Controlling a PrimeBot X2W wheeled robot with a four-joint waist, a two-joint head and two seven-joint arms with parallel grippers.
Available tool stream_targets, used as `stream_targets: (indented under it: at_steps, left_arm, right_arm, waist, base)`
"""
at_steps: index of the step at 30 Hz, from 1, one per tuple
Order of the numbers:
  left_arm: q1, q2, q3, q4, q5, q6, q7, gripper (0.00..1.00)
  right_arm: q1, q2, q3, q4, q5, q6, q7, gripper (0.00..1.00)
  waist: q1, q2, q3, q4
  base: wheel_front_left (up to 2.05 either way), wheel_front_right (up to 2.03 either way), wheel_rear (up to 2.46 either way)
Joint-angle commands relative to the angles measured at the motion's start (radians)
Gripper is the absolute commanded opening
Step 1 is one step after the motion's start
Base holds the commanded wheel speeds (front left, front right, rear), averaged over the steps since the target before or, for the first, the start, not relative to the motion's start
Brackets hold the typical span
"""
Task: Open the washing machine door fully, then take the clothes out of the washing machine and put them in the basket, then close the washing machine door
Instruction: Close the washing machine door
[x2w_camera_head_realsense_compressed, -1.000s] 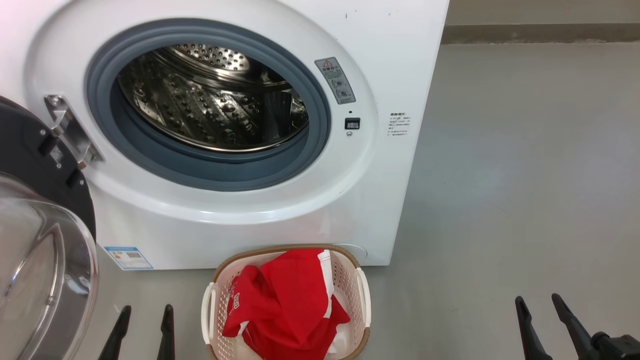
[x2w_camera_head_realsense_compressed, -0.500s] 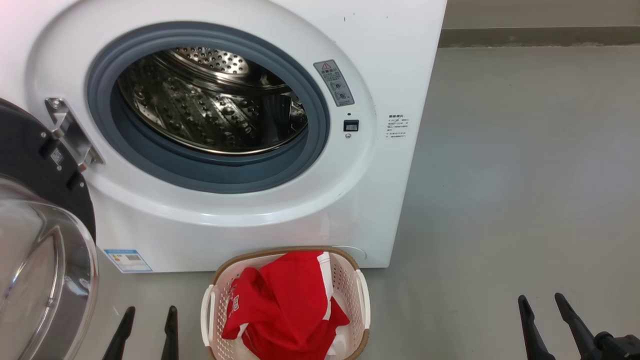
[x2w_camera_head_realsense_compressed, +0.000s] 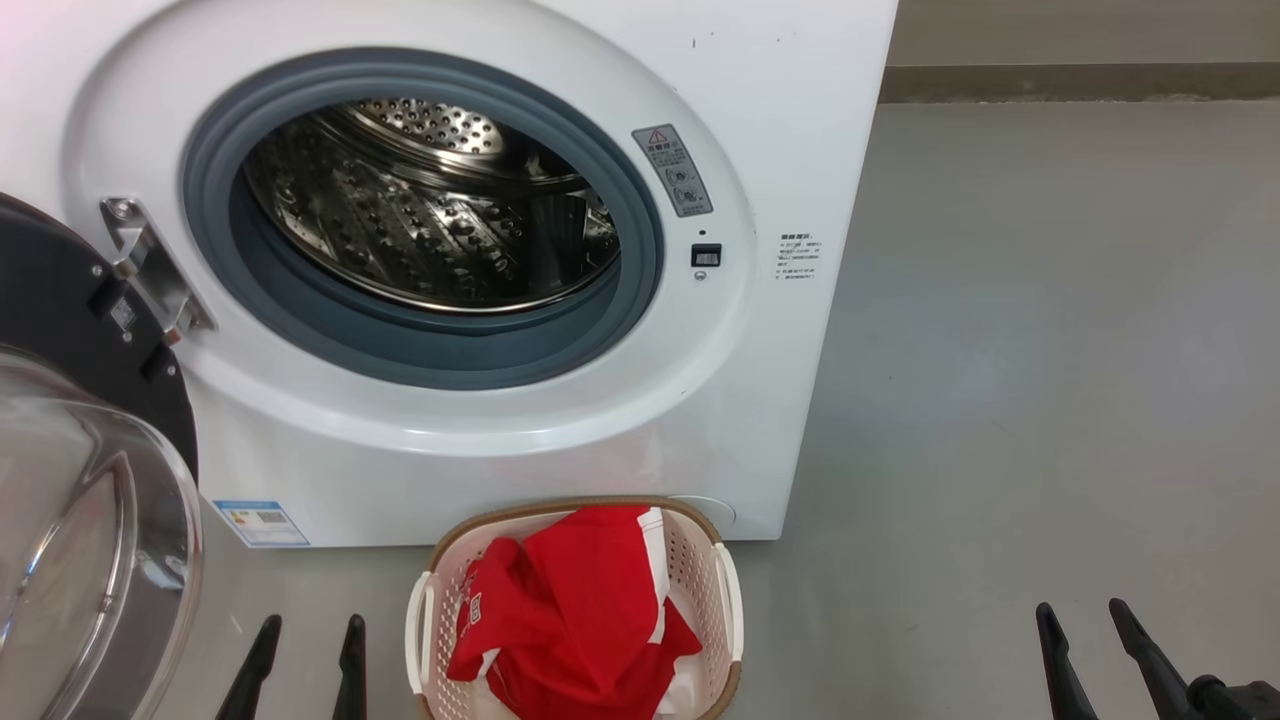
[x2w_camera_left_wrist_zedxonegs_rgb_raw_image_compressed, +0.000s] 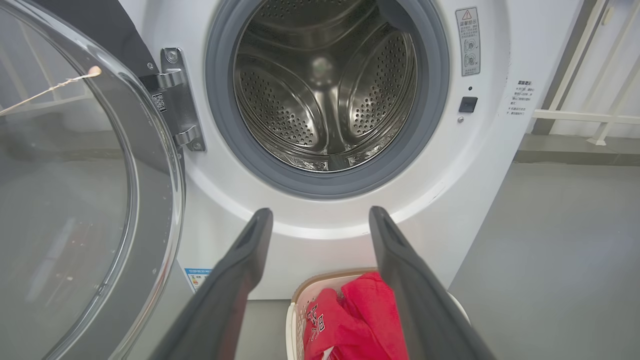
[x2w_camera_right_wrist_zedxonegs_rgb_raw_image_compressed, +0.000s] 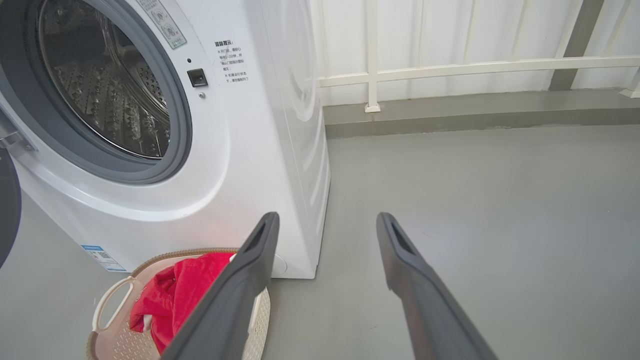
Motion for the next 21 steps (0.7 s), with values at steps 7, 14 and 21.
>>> stream_targets:
  at_steps: [7, 14, 21]
  left_arm:
    - [-0.004, 0.014, 0.020, -0.027, 0.004, 0.000, -0.005, 1.00]
    - [-0.004, 0.014, 0.016, -0.030, 0.000, 0.003, -0.005, 1.00]
    - [-0.001, 0.014, 0.014, -0.030, -0.005, 0.010, -0.005, 1.00]
  right_arm:
    - [-0.012, -0.016, 0.021, -0.026, 0.006, 0.005, -0.006, 1.00]
    - [-0.011, -0.015, 0.018, -0.027, 0.007, 0.005, -0.006, 1.00]
    - [-0.010, -0.013, 0.016, -0.029, 0.006, 0.005, -0.006, 1.00]
  waist:
    - [0.0000, 0.0000, 0.004, 0.003]
    - [0.0000, 0.0000, 0.007, 0.007]
    - [0.0000, 0.0000, 0.003, 0.011]
  base:
    - [-0.85, 0.85, 0.00]
    - [-1.18, 1.18, 0.00]
    - [-0.98, 0.98, 0.00]
